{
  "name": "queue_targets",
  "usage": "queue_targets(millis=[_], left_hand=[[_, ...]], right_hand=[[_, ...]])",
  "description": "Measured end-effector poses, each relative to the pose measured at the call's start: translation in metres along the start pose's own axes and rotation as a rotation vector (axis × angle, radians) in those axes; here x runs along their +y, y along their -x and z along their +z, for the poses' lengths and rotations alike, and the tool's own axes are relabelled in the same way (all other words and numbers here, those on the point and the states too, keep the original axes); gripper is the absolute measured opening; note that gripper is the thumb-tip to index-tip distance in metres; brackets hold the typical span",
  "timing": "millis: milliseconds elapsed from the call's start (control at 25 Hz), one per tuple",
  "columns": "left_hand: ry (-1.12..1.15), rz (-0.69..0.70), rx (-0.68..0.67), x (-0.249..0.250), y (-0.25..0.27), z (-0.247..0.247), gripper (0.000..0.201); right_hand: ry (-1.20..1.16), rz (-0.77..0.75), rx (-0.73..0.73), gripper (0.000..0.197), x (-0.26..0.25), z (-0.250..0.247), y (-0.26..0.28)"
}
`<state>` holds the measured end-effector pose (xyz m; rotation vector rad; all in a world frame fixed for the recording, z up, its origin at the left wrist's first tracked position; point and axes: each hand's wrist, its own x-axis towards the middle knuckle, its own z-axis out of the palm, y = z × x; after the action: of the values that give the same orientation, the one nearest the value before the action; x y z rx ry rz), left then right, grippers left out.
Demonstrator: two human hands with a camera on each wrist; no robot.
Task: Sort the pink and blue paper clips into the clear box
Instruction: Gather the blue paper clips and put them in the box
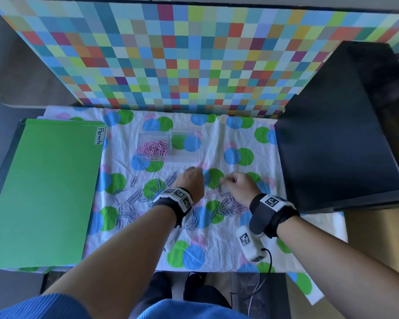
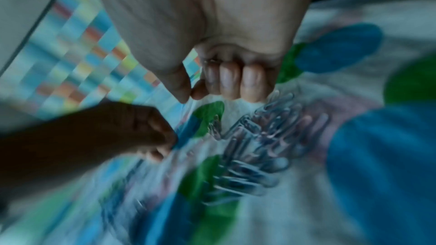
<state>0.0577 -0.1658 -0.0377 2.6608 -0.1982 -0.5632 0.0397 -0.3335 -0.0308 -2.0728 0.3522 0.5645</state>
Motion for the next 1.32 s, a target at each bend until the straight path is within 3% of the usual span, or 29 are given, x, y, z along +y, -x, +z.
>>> queue_targets(millis=[80,200,320,480,600,760,920,1040,1320], left_hand=[[0.1,-0.031,0.014,-0.006,0.002,-0.004,0.015],[0.238,-0.077,0.019,-0.018,0.011,-0.008,0.026],[0.242,-0.082,-0.007,-0.019,0.019,-0.009,0.042],[0.464,-0.235,-0.03,-0.017,0.019,-0.006,0.021],[0.546,-0.291,-0.042,-0.016,0.015,-0.003,0.018],[0.366,-0.211,-0.083,-0.007,0.017,-0.001,0.011],[0.063,-0.004,-0.156,-0.006,0.021,0.01,0.022],[-0.083,0.034,-0.129,-0.002,0.02,0.013,0.019],[-0.095,0.112,-0.097,-0.002,0.028,0.007,0.012]], right_hand=[[0.369,-0.109,0.012,0.014,-0.001,0.005,0.003],[0.586,-0.133,0.036,0.012,0.001,0.011,0.006],[0.56,-0.123,0.029,0.011,0.004,0.011,0.004],[0.298,-0.075,0.036,0.014,0.006,0.003,0.005],[0.271,-0.03,0.087,0.017,0.009,-0.006,0.001],[0.432,-0.032,0.149,0.011,0.004,-0.011,0.005],[0.554,-0.161,0.101,0.02,-0.005,0.003,0.012],[0.575,-0.145,0.074,0.023,-0.006,0.014,0.008],[0.616,-0.045,0.014,0.01,-0.009,0.018,-0.004]])
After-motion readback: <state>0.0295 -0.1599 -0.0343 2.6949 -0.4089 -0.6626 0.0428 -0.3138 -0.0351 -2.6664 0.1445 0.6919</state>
